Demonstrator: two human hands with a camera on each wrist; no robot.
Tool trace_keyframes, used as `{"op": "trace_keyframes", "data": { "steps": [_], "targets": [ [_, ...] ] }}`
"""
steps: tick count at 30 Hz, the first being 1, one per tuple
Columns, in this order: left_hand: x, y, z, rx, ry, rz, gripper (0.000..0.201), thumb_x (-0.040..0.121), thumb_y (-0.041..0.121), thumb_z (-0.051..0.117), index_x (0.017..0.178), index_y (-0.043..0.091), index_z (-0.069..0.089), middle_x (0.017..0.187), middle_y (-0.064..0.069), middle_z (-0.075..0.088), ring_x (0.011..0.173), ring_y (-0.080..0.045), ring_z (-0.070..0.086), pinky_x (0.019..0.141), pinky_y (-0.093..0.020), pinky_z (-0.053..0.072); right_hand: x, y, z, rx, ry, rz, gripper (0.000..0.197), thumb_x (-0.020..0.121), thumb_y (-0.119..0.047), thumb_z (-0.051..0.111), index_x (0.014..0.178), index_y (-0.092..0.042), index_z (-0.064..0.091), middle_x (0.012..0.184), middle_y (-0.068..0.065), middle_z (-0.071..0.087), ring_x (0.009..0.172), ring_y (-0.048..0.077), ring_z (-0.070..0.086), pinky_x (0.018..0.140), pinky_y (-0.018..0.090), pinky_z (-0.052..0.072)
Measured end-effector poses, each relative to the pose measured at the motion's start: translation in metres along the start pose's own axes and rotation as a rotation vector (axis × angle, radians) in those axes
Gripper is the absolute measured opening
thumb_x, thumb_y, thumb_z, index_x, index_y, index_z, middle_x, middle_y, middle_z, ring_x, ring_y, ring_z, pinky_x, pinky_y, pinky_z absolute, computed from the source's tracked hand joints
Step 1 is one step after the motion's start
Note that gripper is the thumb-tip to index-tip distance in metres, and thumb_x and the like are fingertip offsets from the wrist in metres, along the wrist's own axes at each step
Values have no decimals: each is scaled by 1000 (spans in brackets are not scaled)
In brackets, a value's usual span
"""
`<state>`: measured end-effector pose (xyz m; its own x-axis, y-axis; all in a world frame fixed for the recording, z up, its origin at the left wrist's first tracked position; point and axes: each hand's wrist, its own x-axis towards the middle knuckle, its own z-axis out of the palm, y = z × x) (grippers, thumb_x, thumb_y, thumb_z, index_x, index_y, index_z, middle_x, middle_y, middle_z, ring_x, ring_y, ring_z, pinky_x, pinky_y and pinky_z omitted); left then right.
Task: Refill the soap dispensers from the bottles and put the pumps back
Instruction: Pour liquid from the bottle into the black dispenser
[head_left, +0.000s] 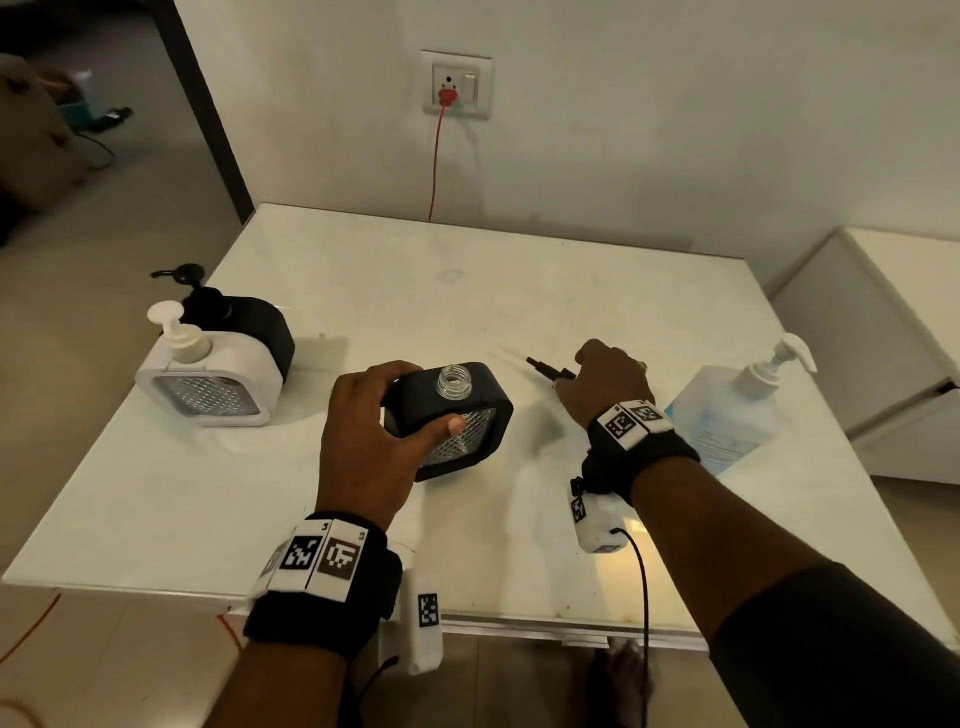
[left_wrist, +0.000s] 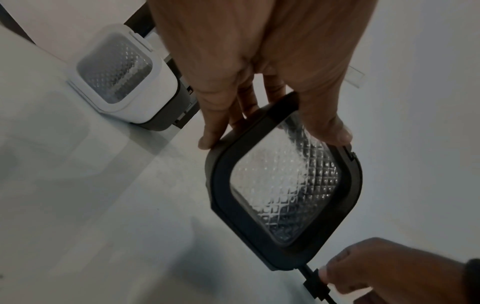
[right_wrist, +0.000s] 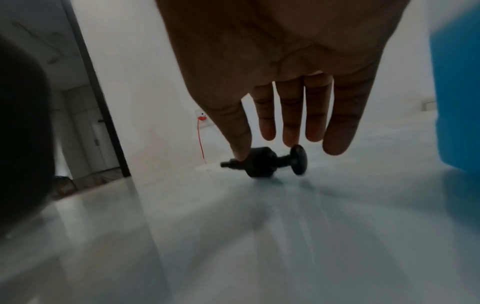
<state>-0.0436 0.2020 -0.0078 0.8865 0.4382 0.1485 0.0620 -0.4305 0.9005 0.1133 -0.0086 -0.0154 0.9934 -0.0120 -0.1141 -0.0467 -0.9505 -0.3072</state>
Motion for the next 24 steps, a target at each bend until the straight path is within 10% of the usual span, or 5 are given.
{"op": "trace_keyframes", "data": {
  "steps": [3,8,17,21,24],
  "targets": [
    [0,2,3,-28,-26,-22,59,74,23,94,119,35,57,117,7,59,107,-7,57,96,-37,54,-30,-4,-20,136,55,-52,31,92,-40,65,116,-20,63,120,2,63,117,26,56,91,35,42],
    [-6,11,14,-35,-118,-76,58,78,21,92,117,32,51,106,25,61,92,11,59,75,-5,44,-94,4,-59,484,201,-119,19,91,-40,67,77,-28,70,84,-13,72,84,9,69,74,31,48],
    [-29,29,47,10,-200,-109,61,79,31,91,116,23,44,97,20,58,87,-8,62,72,-24,48,-135,82,-100,639,567,93,43,93,-35,67,61,-9,60,53,3,58,55,24,53,63,37,44],
    [-34,33,57,53,-201,-88,62,79,31,91,116,24,41,95,11,62,89,-22,64,76,-30,50,-130,113,-109,650,750,193,10,90,-16,69,88,-11,60,75,-4,58,72,19,53,66,24,43],
    [-34,36,57,58,-157,-86,63,79,30,91,116,24,41,101,2,63,89,-24,64,77,-30,49,-122,125,-97,782,521,96,59,84,0,69,135,-24,49,128,-5,57,110,13,54,95,29,44]
  ]
}}
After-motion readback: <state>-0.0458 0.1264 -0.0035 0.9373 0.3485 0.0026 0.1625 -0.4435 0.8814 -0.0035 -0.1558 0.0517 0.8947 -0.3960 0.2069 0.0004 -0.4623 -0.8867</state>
